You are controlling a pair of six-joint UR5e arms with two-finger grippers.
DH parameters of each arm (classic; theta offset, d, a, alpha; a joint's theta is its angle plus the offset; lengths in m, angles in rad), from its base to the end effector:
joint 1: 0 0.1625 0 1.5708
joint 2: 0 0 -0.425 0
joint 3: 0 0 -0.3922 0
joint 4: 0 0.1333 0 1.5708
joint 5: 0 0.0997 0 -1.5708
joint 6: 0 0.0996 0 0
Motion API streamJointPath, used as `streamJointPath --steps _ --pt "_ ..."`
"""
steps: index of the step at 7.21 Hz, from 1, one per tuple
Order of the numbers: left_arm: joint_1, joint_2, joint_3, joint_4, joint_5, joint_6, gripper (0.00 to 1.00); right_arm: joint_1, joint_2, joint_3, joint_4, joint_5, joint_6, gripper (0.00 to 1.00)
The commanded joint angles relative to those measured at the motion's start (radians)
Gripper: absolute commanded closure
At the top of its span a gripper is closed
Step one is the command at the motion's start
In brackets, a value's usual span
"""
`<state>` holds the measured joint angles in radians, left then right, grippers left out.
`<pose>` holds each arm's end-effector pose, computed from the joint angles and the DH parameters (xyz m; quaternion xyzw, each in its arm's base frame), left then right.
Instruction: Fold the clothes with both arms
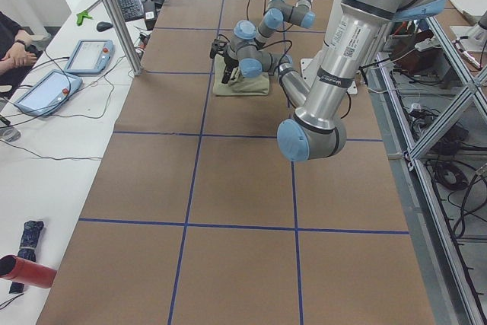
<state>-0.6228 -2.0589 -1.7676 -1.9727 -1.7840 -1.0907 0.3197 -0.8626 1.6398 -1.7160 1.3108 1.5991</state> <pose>0.4508 -0.4619 0.2468 0.1918 0.4856 -0.0058 0.8529 -0.6083 -0.3688 0.2290 0.1666 -0.2870 0.2028 0.9213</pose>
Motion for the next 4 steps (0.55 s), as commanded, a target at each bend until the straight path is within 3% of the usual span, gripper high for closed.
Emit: streamJointPath --steps 1,2,3,4 --pt "-0.002 0.000 -0.003 0.000 0.000 0.000 0.00 0.098 0.030 -0.082 0.001 0.034 -0.057 0.00" --pt "0.000 0.002 -0.009 0.000 0.000 -0.002 0.00 0.146 0.087 -0.197 0.042 0.047 -0.062 0.00" --pt "0.000 0.012 -0.024 0.000 0.000 -0.005 0.00 0.185 0.126 -0.345 0.165 0.045 -0.077 0.00" --pt "0.000 0.014 -0.026 0.000 0.000 -0.006 0.00 0.234 0.154 -0.404 0.250 0.050 -0.120 0.00"
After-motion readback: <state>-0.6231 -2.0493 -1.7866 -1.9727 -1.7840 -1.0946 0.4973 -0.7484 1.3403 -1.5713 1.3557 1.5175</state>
